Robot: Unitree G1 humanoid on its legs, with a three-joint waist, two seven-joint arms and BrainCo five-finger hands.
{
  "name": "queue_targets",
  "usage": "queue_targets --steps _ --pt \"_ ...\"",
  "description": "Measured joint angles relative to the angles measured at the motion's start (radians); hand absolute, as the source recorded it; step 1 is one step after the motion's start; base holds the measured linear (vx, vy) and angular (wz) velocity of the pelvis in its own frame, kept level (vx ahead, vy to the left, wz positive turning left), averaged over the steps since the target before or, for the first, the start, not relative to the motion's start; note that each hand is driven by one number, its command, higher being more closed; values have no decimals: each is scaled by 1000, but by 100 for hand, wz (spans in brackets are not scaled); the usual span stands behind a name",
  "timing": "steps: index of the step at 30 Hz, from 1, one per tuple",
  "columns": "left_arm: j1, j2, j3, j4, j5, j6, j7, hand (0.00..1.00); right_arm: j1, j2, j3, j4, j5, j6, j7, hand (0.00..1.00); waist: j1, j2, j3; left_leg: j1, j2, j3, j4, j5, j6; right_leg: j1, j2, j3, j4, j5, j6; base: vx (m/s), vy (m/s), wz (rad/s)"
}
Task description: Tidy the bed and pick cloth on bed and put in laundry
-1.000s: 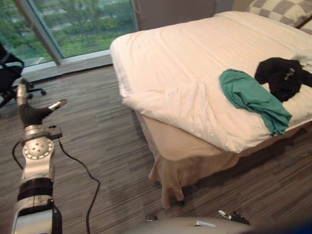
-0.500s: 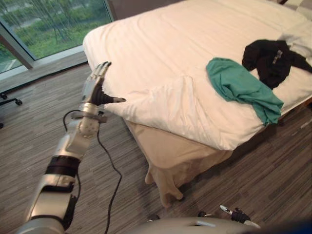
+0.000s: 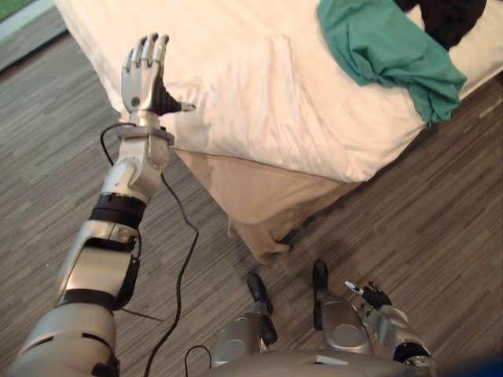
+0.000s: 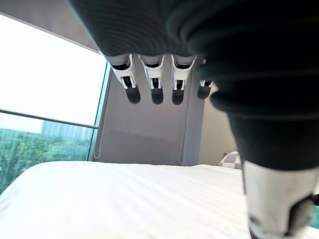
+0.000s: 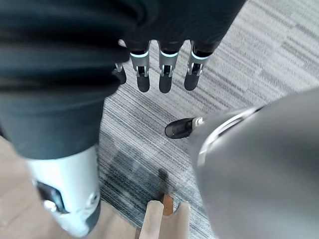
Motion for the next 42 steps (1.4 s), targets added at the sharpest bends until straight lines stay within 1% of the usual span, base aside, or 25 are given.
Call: queue_targets --steps 2,3,5,10,12,13,15,17,19,21,22,23,24,26,27,29,30,32,33,34,36,37,38,40,42 --pt "-43 -1 -3 1 1 22 6 0 -22 0 47 -37 29 -5 0 0 -10 3 17 -51 3 5 0 20 -1 -59 0 11 8 10 -6 -47 -20 -9" --pt "-49 -1 -5 1 1 25 6 100 -25 0 54 -43 33 -5 0 0 -10 3 19 -59 3 6 0 24 -2 -70 1 14 9 12 -7 -23 -28 -13" --pt "-77 -8 -51 8 4 37 -23 100 -34 -5 80 -75 44 -1 1 0 -10 6 37 -85 3 9 0 42 -8 -104 0 27 22 17 -10 -21 -28 -12" --pt "-103 -62 -102 60 -16 109 -184 100 -35 -8 128 -140 70 19 1 0 0 6 39 -102 3 22 0 62 -21 -143 0 45 47 16 -14 -7 -21 -10" --pt "-104 -87 -111 70 -95 162 -250 100 -36 -27 147 -178 76 34 1 0 8 17 51 -103 3 32 0 70 -20 -147 -2 47 53 15 -16 -11 -9 -5" --pt "-103 -88 -111 70 -111 164 -258 100 -36 -29 147 -183 77 37 0 0 11 17 53 -104 3 32 0 73 -20 -149 -3 47 53 14 -16 -31 -19 5" --pt "-101 -88 -109 70 -209 182 -278 100 -36 -36 152 -211 102 54 -8 0 23 17 55 -121 5 32 0 80 -21 -172 -4 38 71 7 -21 -33 -26 6" --pt "-92 -88 -109 69 -278 173 -277 100 -36 -40 156 -222 107 64 -18 0 25 17 55 -124 7 31 0 81 -20 -174 -4 28 79 5 -22 -10 -21 12" --pt "-85 -88 -108 68 -342 140 -271 100 -36 -45 157 -224 110 67 -20 0 30 17 55 -122 7 29 0 81 -20 -172 -6 22 83 4 -23 5 -9 10" --pt "-43 -88 -96 54 -378 77 -242 100 -36 -52 163 -214 112 81 -20 0 32 17 54 -104 7 18 0 81 -20 -147 -12 8 83 3 -21 22 -5 10" --pt "-39 -88 -95 52 -380 72 -240 100 -36 -53 163 -212 112 82 -19 0 31 17 54 -101 7 16 0 81 -20 -143 -13 6 82 3 -21 33 0 21" --pt "32 -86 -70 1 -388 20 -232 100 -35 -61 165 -185 112 85 -17 0 23 18 54 -74 4 -6 0 81 -20 -105 -19 -13 75 -1 -18 22 1 21" --pt "56 -83 -64 -20 -391 5 -232 100 -35 -63 164 -178 112 86 -16 0 21 19 53 -67 4 -12 0 81 -20 -93 -20 -23 72 -1 -18 40 10 37" --pt "198 -69 -25 -145 -405 -84 -219 100 -21 -69 161 -148 111 86 -16 0 19 24 48 -37 4 -59 -1 81 -20 -26 -23 -67 40 -1 -17 40 16 46" --pt "224 -68 -16 -168 -405 -98 -214 100 -17 -70 161 -143 111 86 -16 0 19 26 45 -36 4 -66 -1 81 -20 -17 -22 -73 35 -1 -17 19 16 58" --pt "376 -66 46 -281 -401 -171 -207 100 -5 -70 154 -115 106 90 -16 0 31 38 30 -28 8 -107 -1 80 -20 23 -19 -118 15 0 -15 4 17 52" --pt "404 -66 55 -302 -399 -181 -206 100 -4 -70 152 -111 104 94 -16 0 34 40 29 -23 8 -113 -1 79 -20 35 -17 -123 8 1 -14 -5 17 39" --pt "560 -66 98 -427 -381 -246 -208 100 15 -70 148 -95 102 119 -17 0 49 51 -19 -18 13 -129 -1 58 -8 67 -7 -144 -20 6 -8 24 29 34" --pt "661 -77 122 -513 -381 -290 -219 0 40 -66 148 -92 102 128 -18 0 59 50 -55 -4 16 -137 -1 41 -3 95 -1 -155 -42 11 -3 57 37 22" --pt "694 -83 127 -540 -381 -305 -222 0 52 -65 148 -92 102 130 -18 0 67 47 -67 2 14 -137 -1 38 -6 105 -2 -156 -50 13 -2 76 36 18" --pt "868 -141 139 -654 -383 -389 -267 0 118 -67 143 -91 103 140 -20 0 88 39 -126 47 6 -152 -6 17 0 174 -4 -169 -90 16 7 74 33 14" --pt "895 -152 139 -666 -384 -403 -280 0 128 -68 143 -89 103 142 -20 0 89 37 -137 51 4 -156 -7 11 0 180 -5 -171 -95 14 10 63 35 13" --pt "979 -190 134 -687 -384 -439 -318 0 152 -67 142 -82 103 146 -19 0 94 33 -167 59 1 -162 -7 0 -3 195 -6 -174 -106 15 14 58 32 5" --pt "1056 -227 125 -687 -385 -460 -367 0 168 -66 139 -70 103 158 -14 0 98 26 -177 74 0 -163 -7 -3 -1 213 -6 -174 -112 11 21 48 21 1" --pt "1152 -261 84 -676 -430 -476 -472 0 208 -60 106 -69 103 162 3 0 99 9 -198 83 -2 -175 -7 -4 0 227 -5 -184 -115 6 25 39 4 7"
